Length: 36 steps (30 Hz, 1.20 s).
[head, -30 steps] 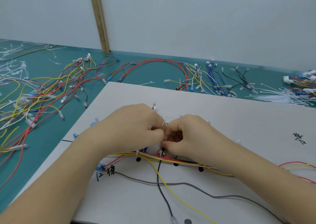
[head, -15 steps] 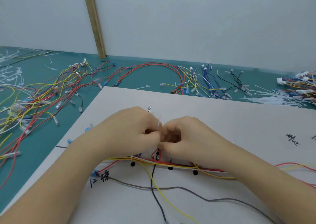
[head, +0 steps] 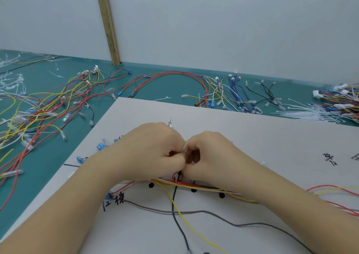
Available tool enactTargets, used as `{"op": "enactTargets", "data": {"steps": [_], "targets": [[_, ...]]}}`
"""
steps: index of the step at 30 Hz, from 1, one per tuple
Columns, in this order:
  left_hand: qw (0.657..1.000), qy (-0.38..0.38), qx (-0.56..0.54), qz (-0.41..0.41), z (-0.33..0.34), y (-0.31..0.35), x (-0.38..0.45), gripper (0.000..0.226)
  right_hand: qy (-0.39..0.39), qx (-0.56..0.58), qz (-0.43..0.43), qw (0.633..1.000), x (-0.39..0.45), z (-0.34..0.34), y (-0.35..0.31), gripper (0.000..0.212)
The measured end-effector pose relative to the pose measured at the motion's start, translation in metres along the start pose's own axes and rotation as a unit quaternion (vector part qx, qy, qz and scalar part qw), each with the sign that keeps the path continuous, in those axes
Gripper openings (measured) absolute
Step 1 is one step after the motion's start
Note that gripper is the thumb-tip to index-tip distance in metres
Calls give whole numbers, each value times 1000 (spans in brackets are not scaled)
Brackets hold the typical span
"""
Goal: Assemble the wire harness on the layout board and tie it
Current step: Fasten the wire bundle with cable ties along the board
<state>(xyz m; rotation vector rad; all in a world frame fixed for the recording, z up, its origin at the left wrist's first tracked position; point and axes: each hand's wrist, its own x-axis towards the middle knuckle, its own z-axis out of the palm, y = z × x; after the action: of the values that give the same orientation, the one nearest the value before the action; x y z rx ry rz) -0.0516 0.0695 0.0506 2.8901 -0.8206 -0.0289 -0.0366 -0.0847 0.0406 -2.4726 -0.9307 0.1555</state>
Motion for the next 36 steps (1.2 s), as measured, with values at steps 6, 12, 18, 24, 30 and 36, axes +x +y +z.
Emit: {"op": "enactTargets", "data": {"steps": [6,12,18,24,30,36], "targets": [[1000,-31,5,1,-4,2,2,42,-12,12,-10,1000,2,1,3,25],[989,91,-116,-34,3,-8,0,27,-27,6,-22,999,1,-1,6,16],[936,330,-62,-102,0,-15,1,32,-12,152,10,988,-8,-60,32,18],[853,498,-155,-13,-5,0,-4,27,167,-156,250,941,0,-144,163,18],[853,499,-152,-11,1,-1,-1,27,73,-315,314,893,1,-136,251,31],[860,489,-144,-19,0,-2,0,25,89,-329,307,889,1,-126,274,22]]}}
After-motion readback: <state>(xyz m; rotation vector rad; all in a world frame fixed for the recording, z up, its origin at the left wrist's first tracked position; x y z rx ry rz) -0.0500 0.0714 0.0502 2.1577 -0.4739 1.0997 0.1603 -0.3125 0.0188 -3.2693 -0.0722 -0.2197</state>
